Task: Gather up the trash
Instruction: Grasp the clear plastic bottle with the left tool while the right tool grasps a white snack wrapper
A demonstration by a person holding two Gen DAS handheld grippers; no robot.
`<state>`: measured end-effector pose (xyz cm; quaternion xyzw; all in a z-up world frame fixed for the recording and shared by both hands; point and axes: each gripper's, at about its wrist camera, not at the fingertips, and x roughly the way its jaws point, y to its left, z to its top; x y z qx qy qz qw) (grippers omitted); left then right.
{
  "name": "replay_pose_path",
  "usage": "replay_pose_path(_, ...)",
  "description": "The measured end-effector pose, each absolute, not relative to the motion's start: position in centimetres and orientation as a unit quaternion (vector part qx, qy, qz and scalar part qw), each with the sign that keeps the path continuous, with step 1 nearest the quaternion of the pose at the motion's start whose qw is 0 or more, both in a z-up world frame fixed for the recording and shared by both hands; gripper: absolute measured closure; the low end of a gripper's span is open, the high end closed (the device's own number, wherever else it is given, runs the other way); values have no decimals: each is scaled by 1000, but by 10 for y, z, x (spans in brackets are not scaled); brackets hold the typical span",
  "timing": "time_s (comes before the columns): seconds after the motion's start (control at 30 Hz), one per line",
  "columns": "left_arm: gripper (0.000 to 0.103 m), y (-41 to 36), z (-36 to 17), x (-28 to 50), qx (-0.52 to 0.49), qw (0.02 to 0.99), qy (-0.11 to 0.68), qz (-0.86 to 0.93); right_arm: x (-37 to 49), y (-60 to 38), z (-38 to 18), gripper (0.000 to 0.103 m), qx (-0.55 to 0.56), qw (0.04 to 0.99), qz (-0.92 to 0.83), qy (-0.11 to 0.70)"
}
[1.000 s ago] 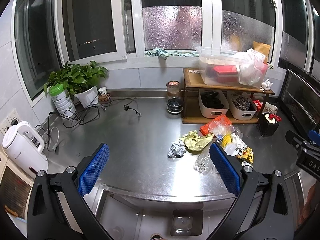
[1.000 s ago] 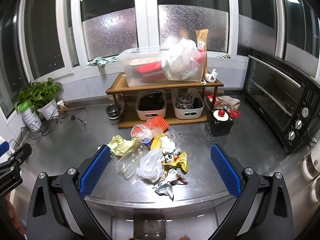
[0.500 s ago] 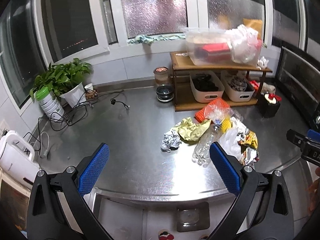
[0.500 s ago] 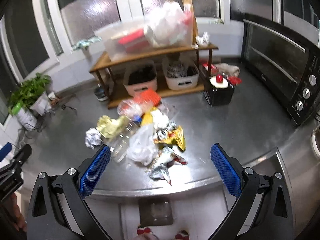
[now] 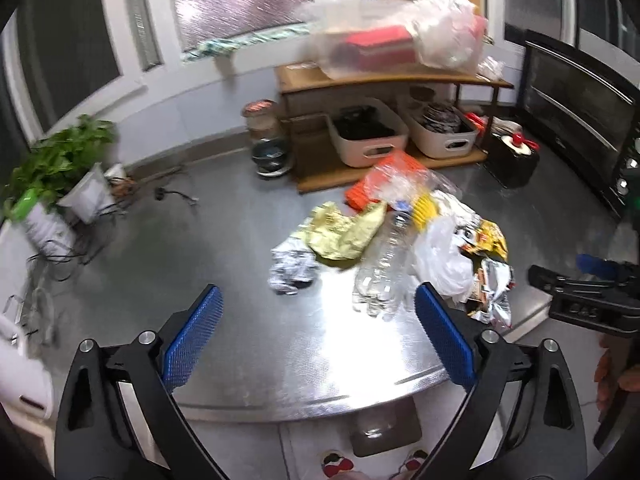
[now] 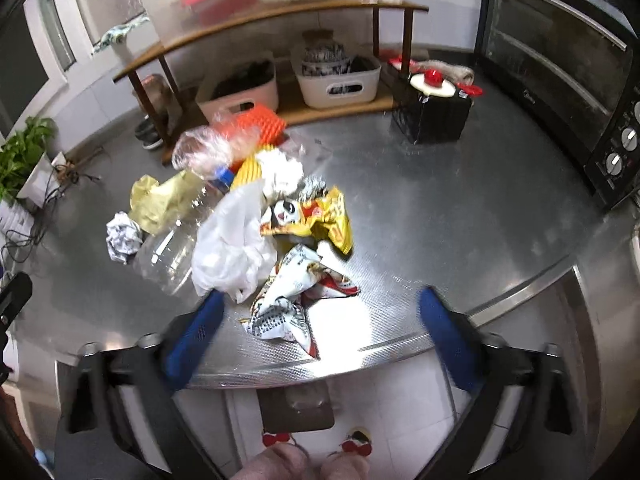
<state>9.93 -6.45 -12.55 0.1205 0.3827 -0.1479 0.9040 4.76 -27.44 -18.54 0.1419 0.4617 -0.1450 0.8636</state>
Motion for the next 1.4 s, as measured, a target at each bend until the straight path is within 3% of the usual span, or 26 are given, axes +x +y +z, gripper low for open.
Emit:
replay_pose_path(0.03,13,-67,-132,103,122,901,386,-156,50,-275,-191,36,153,860,-138,467)
replay_pose_path(0.13,23,-77,-147,114,133,890,399,-177,60,-278,-208,50,182,847,-119,485)
replay_pose_path(0.23,27,-84,-157,123,135,879,412,-197,67,-278,-213,51,188,844,-123,487)
replay_pose_path(1.2,29,-145,-262,214,203,787,520,-264,104,-299,-256,51,210,802,-140,541)
replay_pose_path(1.27,41,-144,-265,217,194,784,526,-268,106,-301,-257,56,210,804,-135,539)
replay_pose_path(1.33,41,-142,-265,217,182,786,527,-269,107,-300,-255,75,210,809,-128,533)
replay_pose_path(1.4,41,-140,-262,217,178,788,524,-269,108,-295,-251,79,196,812,-131,534)
